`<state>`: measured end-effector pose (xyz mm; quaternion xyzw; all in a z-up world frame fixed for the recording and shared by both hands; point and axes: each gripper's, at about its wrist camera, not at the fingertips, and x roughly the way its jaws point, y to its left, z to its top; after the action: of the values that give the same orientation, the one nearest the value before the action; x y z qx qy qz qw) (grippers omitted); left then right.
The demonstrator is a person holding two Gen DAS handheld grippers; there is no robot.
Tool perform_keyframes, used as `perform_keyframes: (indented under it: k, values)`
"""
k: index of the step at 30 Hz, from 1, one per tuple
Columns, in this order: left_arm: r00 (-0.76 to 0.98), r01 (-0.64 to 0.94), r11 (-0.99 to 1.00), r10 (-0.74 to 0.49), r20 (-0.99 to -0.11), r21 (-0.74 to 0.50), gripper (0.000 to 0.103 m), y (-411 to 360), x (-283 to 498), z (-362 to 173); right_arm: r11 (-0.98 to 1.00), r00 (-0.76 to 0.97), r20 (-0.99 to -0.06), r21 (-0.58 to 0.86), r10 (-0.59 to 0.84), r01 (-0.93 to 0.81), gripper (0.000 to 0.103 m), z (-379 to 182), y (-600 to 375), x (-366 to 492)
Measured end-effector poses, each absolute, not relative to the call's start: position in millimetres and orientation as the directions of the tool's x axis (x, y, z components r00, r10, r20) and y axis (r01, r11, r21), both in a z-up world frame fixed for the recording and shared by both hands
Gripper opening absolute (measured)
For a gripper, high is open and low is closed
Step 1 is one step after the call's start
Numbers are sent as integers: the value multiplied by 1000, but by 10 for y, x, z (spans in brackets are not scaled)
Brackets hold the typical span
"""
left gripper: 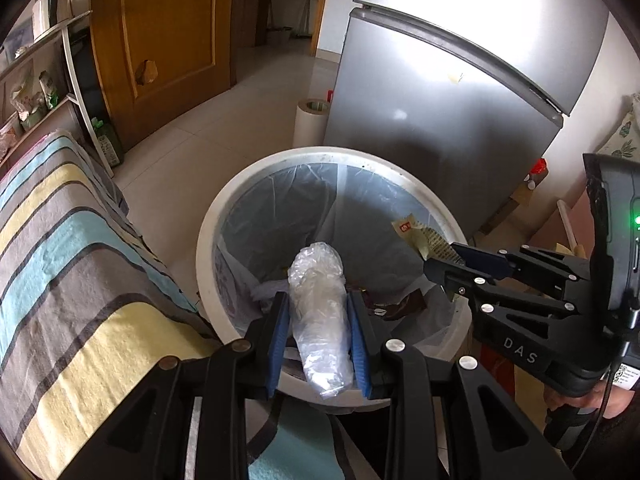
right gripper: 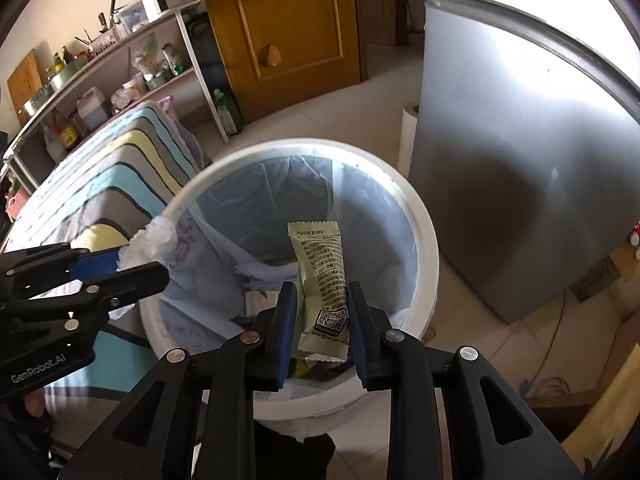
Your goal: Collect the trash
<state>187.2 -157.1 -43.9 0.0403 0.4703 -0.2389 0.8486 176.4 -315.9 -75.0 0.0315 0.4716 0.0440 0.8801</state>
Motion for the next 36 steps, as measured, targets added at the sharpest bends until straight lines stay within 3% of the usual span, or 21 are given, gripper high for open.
perform_keyframes:
  k: [4,7,11,17,21,36]
  values:
    - [436,441,884,-364,-823,-158,31,-1556,1884,-453,995,536,-839,87,94,-38,28,-793,-3130,1795]
    - [424,436,885,-364,-829,-166,37,-1554,1898,-480,995,536,-838,96,100,-36,30,-789,-3137,1780]
    - [434,428,889,-361,-825,-164,54,-1533,1877,-458,996,556,-827,88,87,-25,44,-748,-3146,1730]
    - [474,410,897,-362,-803,-163,59,-1427,1812,-346,996,594,-800,92,85,-18,44,-606,-3120,1626]
    - [567,396,914,-315,-761,-83,66,-1364,1645,-188,995,646,-759,98,77,-3,44,-452,-3055,1414]
    - [735,361,932,-303,-607,-29,71,-1040,841,283,995,809,-586,50,-37,81,44,116,-2702,342]
